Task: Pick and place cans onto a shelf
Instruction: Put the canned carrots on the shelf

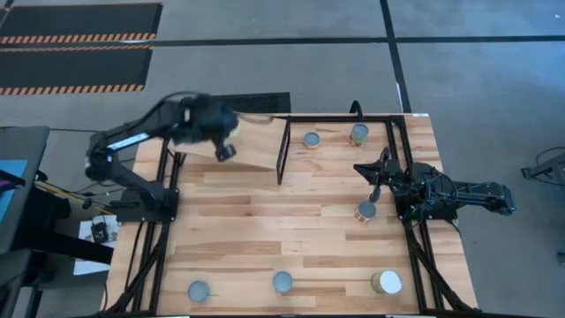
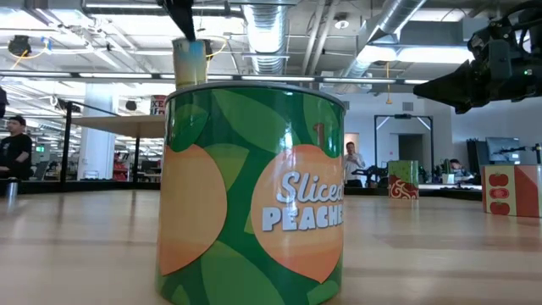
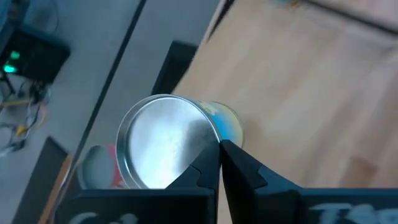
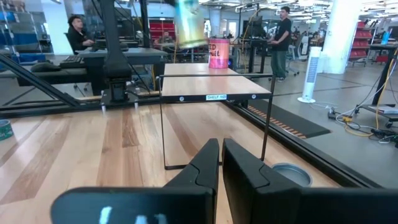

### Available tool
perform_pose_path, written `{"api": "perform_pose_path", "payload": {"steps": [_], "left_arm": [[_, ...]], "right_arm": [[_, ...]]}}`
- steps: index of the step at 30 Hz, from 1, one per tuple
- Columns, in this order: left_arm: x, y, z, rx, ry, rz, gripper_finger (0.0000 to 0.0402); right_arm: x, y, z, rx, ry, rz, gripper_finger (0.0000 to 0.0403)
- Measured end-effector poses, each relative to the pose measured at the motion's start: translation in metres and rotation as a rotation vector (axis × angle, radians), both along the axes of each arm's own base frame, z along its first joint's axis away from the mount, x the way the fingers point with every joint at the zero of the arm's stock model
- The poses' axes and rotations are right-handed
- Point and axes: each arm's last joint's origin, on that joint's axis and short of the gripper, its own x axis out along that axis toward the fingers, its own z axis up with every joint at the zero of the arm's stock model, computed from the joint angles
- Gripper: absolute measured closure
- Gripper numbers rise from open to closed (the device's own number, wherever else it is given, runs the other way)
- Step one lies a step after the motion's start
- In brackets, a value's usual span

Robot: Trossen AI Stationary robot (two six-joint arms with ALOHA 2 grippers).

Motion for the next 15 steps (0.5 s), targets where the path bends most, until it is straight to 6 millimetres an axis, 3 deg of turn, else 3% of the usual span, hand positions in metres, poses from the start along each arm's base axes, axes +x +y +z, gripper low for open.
{"api": "perform_pose_path", "payload": {"steps": [7,15], "left_arm": [[0.011,0.059,-0.020,-0.087,0.094,0.042,0.0401],[0.012,0.096,-0.030,-0.099,0.078,0.096,0.0401]], "right_arm": [[0.000,0.000,0.000,0.000,0.000,0.000,0.0356],[0.000,0.000,0.000,0.000,0.000,0.000,0.0356]]}}
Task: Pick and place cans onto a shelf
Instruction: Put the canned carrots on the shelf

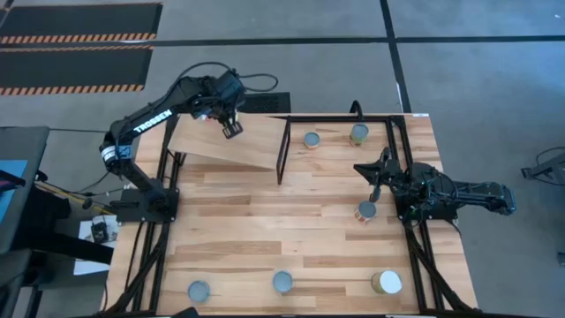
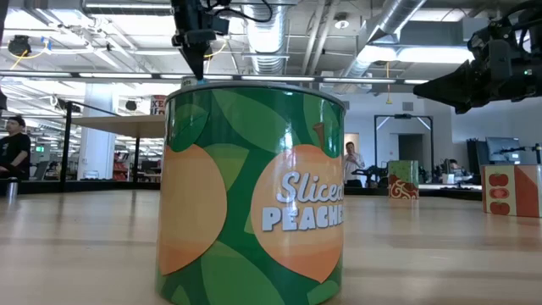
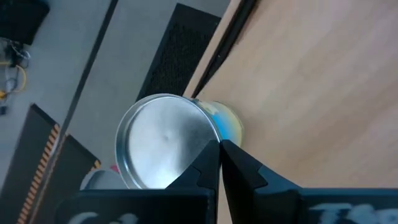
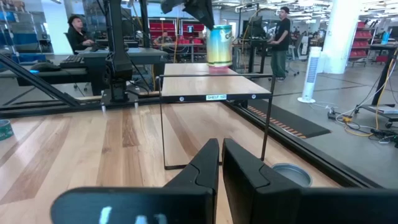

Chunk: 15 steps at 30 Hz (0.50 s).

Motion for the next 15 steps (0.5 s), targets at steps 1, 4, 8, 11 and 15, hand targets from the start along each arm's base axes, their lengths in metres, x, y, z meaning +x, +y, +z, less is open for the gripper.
{"api": "perform_pose_path", "payload": {"steps": [1,4,8,11,15], "left_arm": [[0.000,0.003,-0.001,-0.004,-0.005,0.004,0.0401],[-0.001,0.010,-0.002,-0.012,-0.019,0.020,0.0401],[-0.006,0.018,-0.003,-0.024,-0.031,0.057,0.0401],[-0.010,0.025,-0.004,-0.041,-0.044,0.082,0.0401],[-0.013,0.030,-0.004,-0.059,-0.068,0.094,0.0401]], "right_arm": [[0.000,0.000,0.000,0.000,0.000,0.000,0.0356],[0.000,0.000,0.000,0.000,0.000,0.000,0.0356],[0.000,0.000,0.000,0.000,0.000,0.000,0.0356],[0.000,0.000,0.000,0.000,0.000,0.000,0.0356],[0.000,0.000,0.000,0.000,0.000,0.000,0.0356]]}}
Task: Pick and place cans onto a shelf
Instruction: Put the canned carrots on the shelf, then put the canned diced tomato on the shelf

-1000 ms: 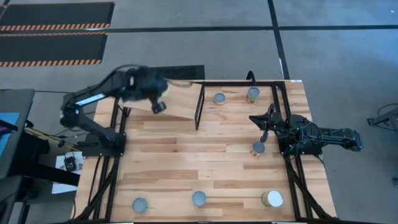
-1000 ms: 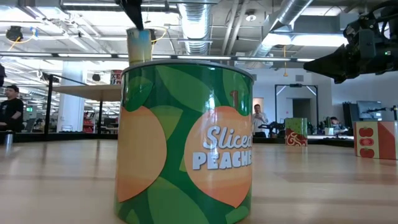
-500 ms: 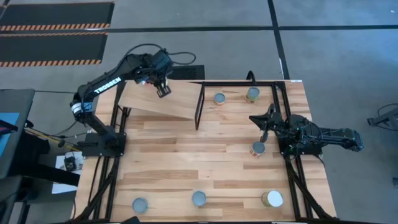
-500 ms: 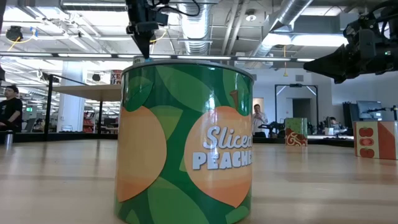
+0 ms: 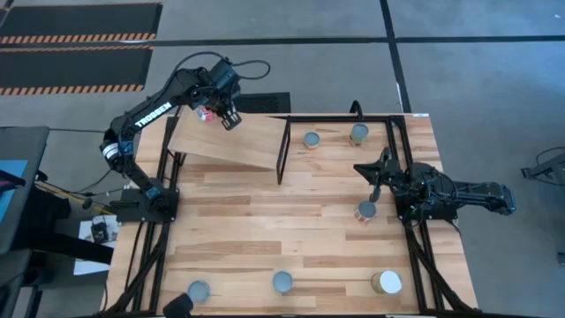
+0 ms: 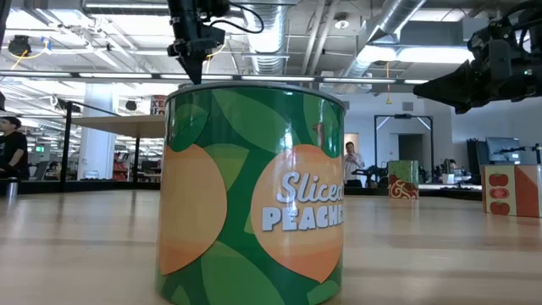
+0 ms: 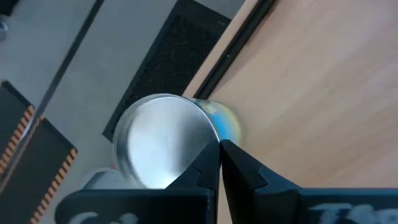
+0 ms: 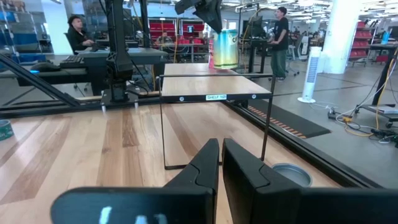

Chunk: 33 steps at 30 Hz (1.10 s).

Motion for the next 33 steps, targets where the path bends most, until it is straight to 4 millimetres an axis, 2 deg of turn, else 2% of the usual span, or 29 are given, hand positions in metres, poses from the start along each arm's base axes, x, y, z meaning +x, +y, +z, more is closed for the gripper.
{"api": "perform_pose_path", "payload": {"steps": [11,24,28,33], "left_arm": [[-0.002,0.004,0.000,-0.021,-0.041,0.015,0.0400],[-0.002,0.003,0.002,0.000,-0.036,0.014,0.0350],[-0.006,-0.012,0.016,0.056,-0.055,-0.059,0.0347],[-0.015,-0.047,0.051,0.200,-0.277,-0.151,0.0347]], "right_arm": [[0.000,0.000,0.000,0.000,0.000,0.000,0.0356],[0.000,0.000,0.000,0.000,0.000,0.000,0.0356],[0.000,0.000,0.000,0.000,0.000,0.000,0.0356],[0.000,0.000,0.000,0.000,0.000,0.000,0.0356]]}}
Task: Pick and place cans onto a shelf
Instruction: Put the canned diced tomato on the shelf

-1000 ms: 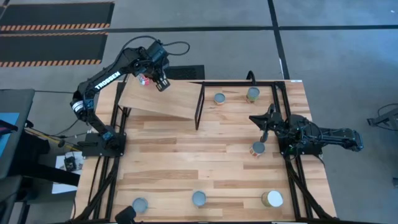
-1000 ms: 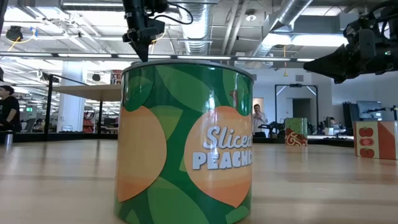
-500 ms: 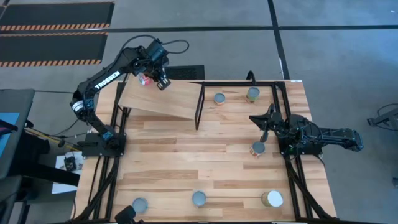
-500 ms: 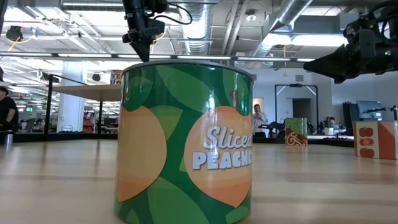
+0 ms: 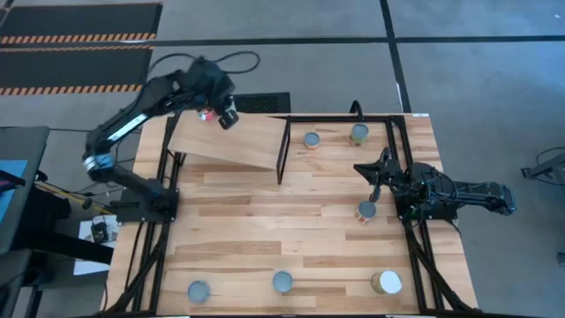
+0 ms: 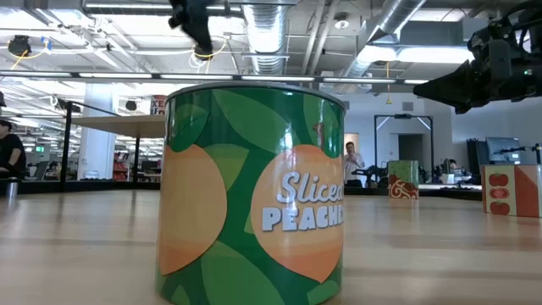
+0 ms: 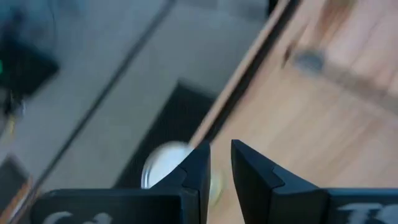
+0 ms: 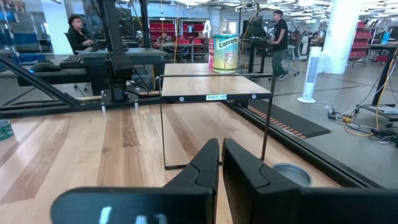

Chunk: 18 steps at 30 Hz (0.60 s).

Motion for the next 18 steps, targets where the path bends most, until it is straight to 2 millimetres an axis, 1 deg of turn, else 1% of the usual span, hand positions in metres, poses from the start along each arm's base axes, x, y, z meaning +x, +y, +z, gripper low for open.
{"api": "perform_pose_path", "payload": {"steps": [2,3,5,8,12,15,18], "left_arm": [[-0.005,-0.019,0.007,0.047,-0.111,-0.070,0.0348],[-0.006,-0.028,0.006,0.063,-0.160,-0.115,0.0350],[-0.009,-0.046,-0.001,0.079,-0.248,-0.203,0.0357],[-0.014,-0.070,-0.022,0.085,-0.387,-0.322,0.0372],[-0.019,-0.099,-0.062,0.080,-0.518,-0.458,0.0390],[-0.024,-0.117,-0.098,0.052,-0.587,-0.521,0.0398],[-0.029,-0.132,-0.139,0.021,-0.676,-0.567,0.0400]], "right_arm": [[0.000,0.000,0.000,0.000,0.000,0.000,0.0356],[0.000,0.000,0.000,0.000,0.000,0.000,0.0356],[0.000,0.000,0.000,0.000,0.000,0.000,0.0356],[0.000,0.000,0.000,0.000,0.000,0.000,0.0356],[0.000,0.000,0.000,0.000,0.000,0.000,0.0356],[0.000,0.000,0.000,0.000,0.000,0.000,0.0356],[0.000,0.000,0.000,0.000,0.000,0.000,0.0356]]}}
